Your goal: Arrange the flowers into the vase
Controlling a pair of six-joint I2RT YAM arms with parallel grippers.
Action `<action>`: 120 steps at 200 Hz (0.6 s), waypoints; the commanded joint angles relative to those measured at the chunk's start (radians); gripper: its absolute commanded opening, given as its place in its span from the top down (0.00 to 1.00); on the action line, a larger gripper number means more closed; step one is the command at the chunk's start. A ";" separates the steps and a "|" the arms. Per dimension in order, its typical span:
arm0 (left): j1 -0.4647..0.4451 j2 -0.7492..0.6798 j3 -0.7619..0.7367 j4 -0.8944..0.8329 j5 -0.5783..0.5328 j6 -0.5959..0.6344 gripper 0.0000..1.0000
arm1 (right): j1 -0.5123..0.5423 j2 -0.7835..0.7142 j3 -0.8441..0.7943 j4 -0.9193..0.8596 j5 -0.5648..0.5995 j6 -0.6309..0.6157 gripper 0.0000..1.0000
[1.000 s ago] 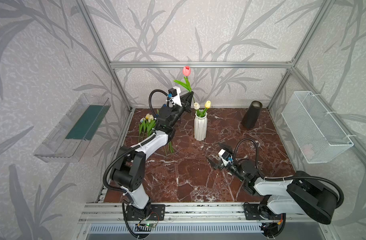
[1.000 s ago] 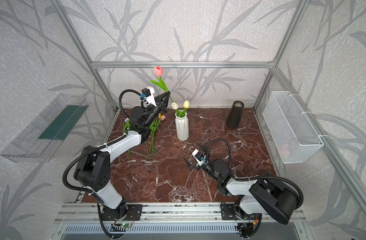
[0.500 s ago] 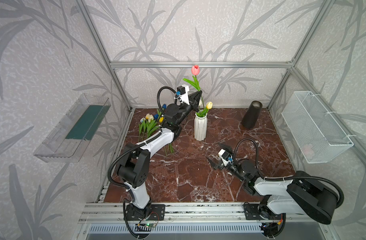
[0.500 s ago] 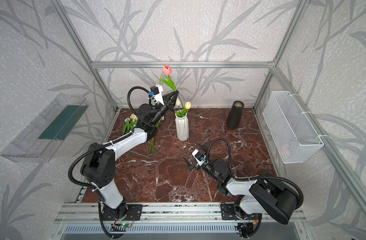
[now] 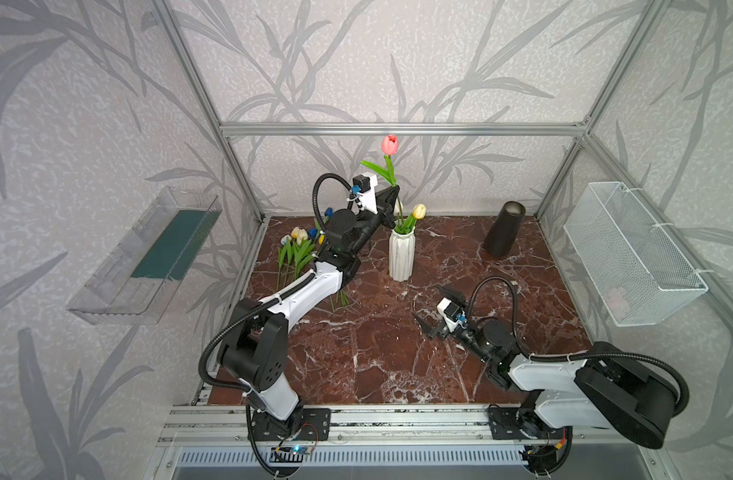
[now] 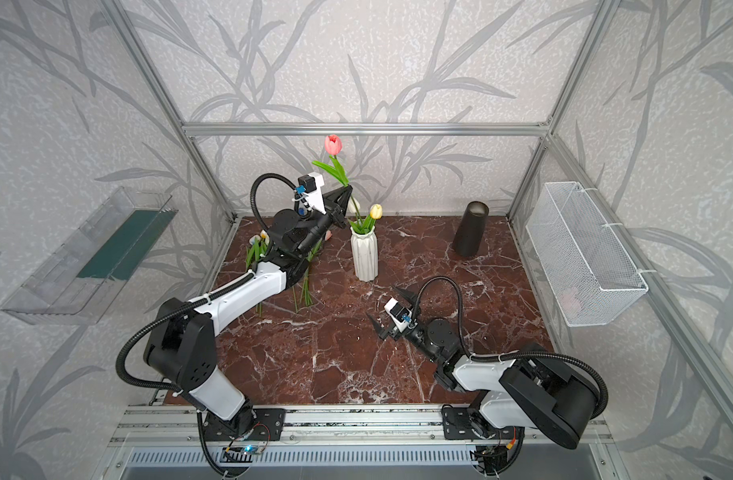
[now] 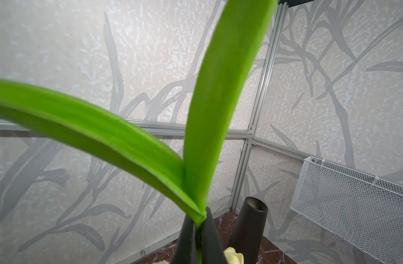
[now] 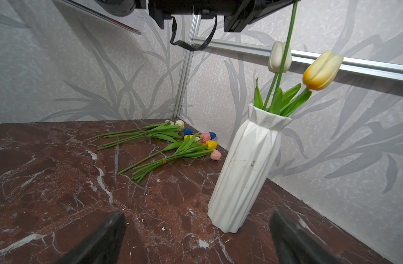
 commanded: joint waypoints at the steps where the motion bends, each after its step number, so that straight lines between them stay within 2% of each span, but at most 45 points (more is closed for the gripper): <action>1: -0.004 -0.059 -0.015 -0.052 -0.034 0.058 1.00 | 0.006 0.007 -0.002 0.042 -0.009 0.003 0.01; 120: -0.067 -0.097 0.004 -0.160 0.002 0.094 1.00 | 0.006 0.015 0.000 0.048 -0.009 0.005 0.01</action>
